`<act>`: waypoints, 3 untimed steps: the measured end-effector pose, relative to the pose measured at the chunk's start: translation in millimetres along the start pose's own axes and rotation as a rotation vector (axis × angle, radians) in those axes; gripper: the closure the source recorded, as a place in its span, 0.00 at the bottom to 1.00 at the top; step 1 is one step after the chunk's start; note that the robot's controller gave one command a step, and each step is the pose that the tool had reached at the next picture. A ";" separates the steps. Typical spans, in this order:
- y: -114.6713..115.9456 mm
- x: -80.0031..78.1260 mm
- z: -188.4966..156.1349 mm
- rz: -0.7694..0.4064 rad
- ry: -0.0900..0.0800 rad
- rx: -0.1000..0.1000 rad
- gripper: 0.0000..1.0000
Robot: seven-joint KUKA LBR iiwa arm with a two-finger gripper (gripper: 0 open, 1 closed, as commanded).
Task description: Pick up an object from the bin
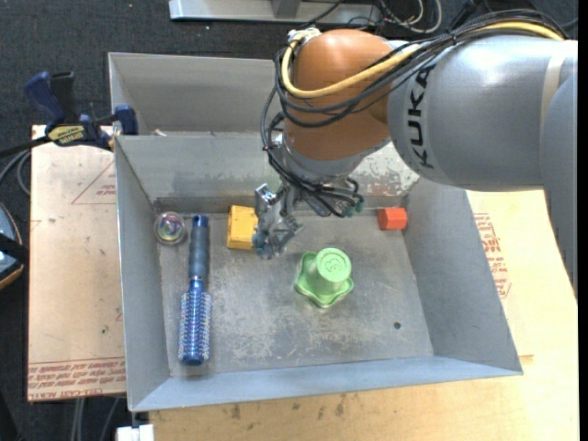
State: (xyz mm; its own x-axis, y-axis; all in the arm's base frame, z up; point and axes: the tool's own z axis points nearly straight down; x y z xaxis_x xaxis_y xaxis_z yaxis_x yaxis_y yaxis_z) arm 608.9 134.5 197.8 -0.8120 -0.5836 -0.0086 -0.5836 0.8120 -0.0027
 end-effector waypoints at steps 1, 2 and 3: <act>-3.4 -3.0 97.3 0.312 0.011 -0.004 1.00; -2.5 -26.0 -16.7 0.314 -0.004 0.001 1.00; -0.4 -21.5 71.9 -0.080 0.012 -0.006 1.00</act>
Offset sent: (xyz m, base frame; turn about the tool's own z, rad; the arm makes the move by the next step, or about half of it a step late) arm 0.0062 -0.0013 -0.0951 0.3120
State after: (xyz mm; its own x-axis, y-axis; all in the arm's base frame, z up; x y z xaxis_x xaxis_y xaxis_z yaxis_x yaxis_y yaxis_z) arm 627.2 146.8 126.1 -0.7626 -0.6468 0.0029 -0.6468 0.7627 0.0033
